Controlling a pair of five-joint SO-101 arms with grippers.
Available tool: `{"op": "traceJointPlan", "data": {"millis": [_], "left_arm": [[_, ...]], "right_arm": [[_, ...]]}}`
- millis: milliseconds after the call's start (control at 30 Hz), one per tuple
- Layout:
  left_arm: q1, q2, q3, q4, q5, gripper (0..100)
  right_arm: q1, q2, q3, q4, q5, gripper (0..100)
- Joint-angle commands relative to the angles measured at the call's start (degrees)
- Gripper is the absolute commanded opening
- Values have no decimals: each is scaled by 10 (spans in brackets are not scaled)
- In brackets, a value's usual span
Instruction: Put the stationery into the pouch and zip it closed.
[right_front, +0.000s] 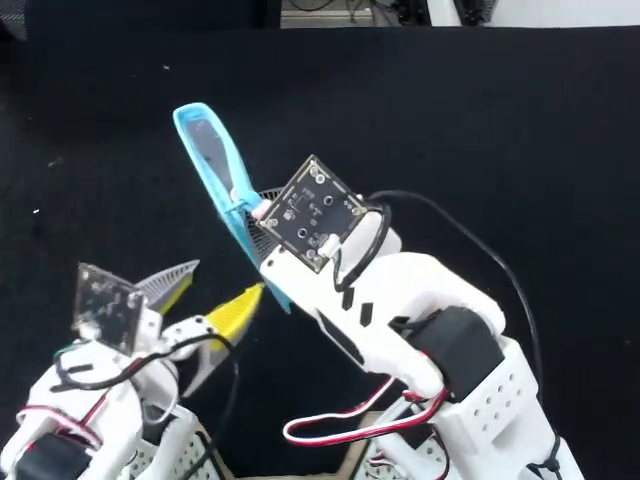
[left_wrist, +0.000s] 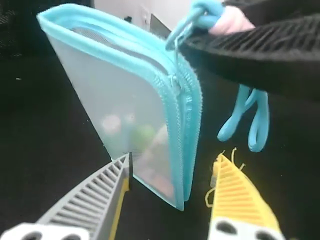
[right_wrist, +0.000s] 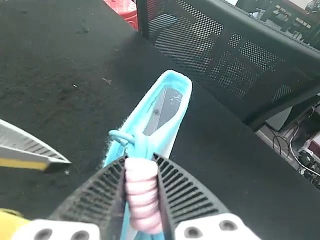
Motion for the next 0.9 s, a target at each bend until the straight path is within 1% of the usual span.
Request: {"op": "traceJointPlan", "data": {"millis": [0, 133, 200, 233, 300, 400, 467, 567, 733, 867], "left_arm": [[7, 4, 49, -72, 0, 263], [7, 11, 99, -135, 4, 263], [3, 11, 117, -150, 4, 263], [-9, 9, 124, -151, 1, 263], [-51, 8, 131, -151, 0, 263], [-137, 8, 132, -150, -4, 263], [-176, 7, 129, -150, -33, 263], [-217, 7, 128, -150, -68, 263], [-224, 7, 128, -150, -67, 263], [-226, 7, 128, -146, -19, 263]], "right_arm": [[-10, -14, -4, -12, 3, 11], [-10, -15, -3, -11, 4, 11], [-8, -17, -3, -11, 4, 11], [-8, -17, -3, -11, 4, 11], [-8, -17, -4, -11, 4, 11], [-8, -15, -3, -11, 4, 11], [-8, -15, -3, -14, 4, 11], [-8, -15, -3, -16, 4, 11], [-8, -15, -3, -16, 4, 11], [-8, -14, -2, -16, 4, 11]]}}
